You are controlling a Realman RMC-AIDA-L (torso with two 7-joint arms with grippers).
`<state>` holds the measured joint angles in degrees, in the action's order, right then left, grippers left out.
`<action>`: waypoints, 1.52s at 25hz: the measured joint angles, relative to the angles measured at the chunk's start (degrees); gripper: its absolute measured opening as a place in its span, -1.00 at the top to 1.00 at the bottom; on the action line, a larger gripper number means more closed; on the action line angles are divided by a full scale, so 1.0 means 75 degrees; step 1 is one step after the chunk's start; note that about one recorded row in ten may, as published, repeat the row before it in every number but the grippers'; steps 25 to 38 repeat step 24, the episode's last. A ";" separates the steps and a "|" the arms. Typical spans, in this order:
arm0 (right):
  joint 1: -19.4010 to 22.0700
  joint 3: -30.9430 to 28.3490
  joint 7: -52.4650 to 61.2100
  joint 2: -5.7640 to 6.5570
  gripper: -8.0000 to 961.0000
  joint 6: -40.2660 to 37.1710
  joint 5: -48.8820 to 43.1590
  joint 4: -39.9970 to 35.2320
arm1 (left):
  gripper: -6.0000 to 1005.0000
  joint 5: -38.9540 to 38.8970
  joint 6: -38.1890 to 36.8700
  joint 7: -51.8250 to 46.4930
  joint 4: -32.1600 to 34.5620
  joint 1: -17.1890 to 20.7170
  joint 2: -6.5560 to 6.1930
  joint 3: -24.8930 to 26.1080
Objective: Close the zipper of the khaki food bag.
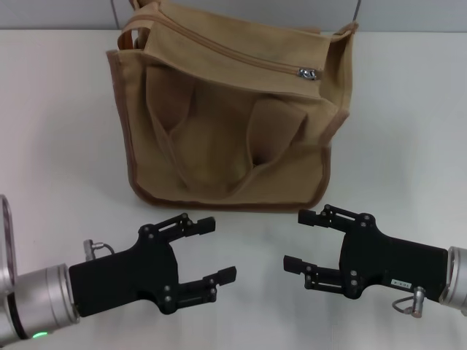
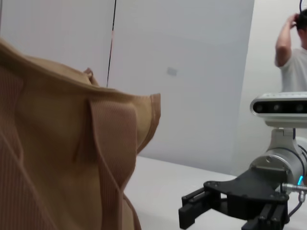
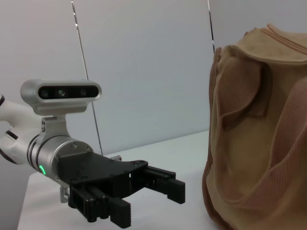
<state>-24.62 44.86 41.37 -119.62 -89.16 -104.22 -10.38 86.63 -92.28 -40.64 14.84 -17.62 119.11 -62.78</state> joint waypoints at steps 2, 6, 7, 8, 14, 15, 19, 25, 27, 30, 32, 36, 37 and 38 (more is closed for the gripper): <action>-0.0012 -0.0004 0.0000 0.0000 -0.60 -0.0008 0.0005 0.0001 | -0.55 -0.0004 -0.0001 0.0001 -0.0032 -0.0072 0.0007 -0.0003; -0.0033 -0.0007 0.0026 0.0000 -0.60 -0.0055 0.0010 -0.0008 | -0.55 -0.0009 -0.0005 0.0003 -0.0218 -0.0293 0.0010 -0.0003; -0.0036 -0.0010 0.0032 0.0000 -0.60 -0.0061 0.0010 -0.0011 | -0.55 -0.0010 -0.0009 0.0004 -0.0245 -0.0337 0.0009 0.0006; -0.0041 -0.0013 0.0037 0.0000 -0.60 -0.0066 0.0010 -0.0014 | -0.55 -0.0013 -0.0027 0.0004 -0.0233 -0.0357 0.0009 0.0010; -0.0056 -0.0017 0.0049 0.0001 -0.60 -0.0076 0.0011 -0.0021 | -0.55 -0.0017 -0.0048 0.0004 -0.0192 -0.0367 0.0005 0.0011; -0.0056 -0.0017 0.0050 0.0000 -0.60 -0.0077 0.0011 -0.0020 | -0.55 -0.0018 -0.0048 0.0005 -0.0193 -0.0367 0.0002 0.0011; -0.0057 -0.0016 0.0049 0.0000 -0.60 -0.0077 0.0011 -0.0004 | -0.55 -0.0019 -0.0048 0.0005 -0.0207 -0.0365 -0.0005 0.0011; -0.0057 -0.0016 0.0033 0.0000 -0.60 -0.0077 0.0011 0.0000 | -0.55 -0.0020 -0.0048 0.0005 -0.0228 -0.0309 -0.0007 0.0007; -0.0057 -0.0016 0.0033 0.0000 -0.60 -0.0077 0.0011 0.0000 | -0.55 -0.0020 -0.0048 0.0005 -0.0228 -0.0309 -0.0007 0.0007; -0.0057 -0.0016 0.0033 0.0000 -0.60 -0.0077 0.0011 0.0000 | -0.55 -0.0020 -0.0048 0.0005 -0.0228 -0.0309 -0.0007 0.0007; -0.0057 -0.0016 0.0033 0.0000 -0.60 -0.0077 0.0011 0.0000 | -0.55 -0.0020 -0.0048 0.0005 -0.0228 -0.0309 -0.0007 0.0007; -0.0057 -0.0016 0.0033 0.0000 -0.60 -0.0077 0.0011 0.0000 | -0.55 -0.0020 -0.0048 0.0005 -0.0228 -0.0309 -0.0007 0.0007; -0.0057 -0.0016 0.0033 0.0000 -0.60 -0.0077 0.0011 0.0000 | -0.55 -0.0020 -0.0048 0.0005 -0.0228 -0.0309 -0.0007 0.0007; -0.0057 -0.0016 0.0033 0.0000 -0.60 -0.0077 0.0011 0.0000 | -0.55 -0.0020 -0.0048 0.0005 -0.0228 -0.0309 -0.0007 0.0007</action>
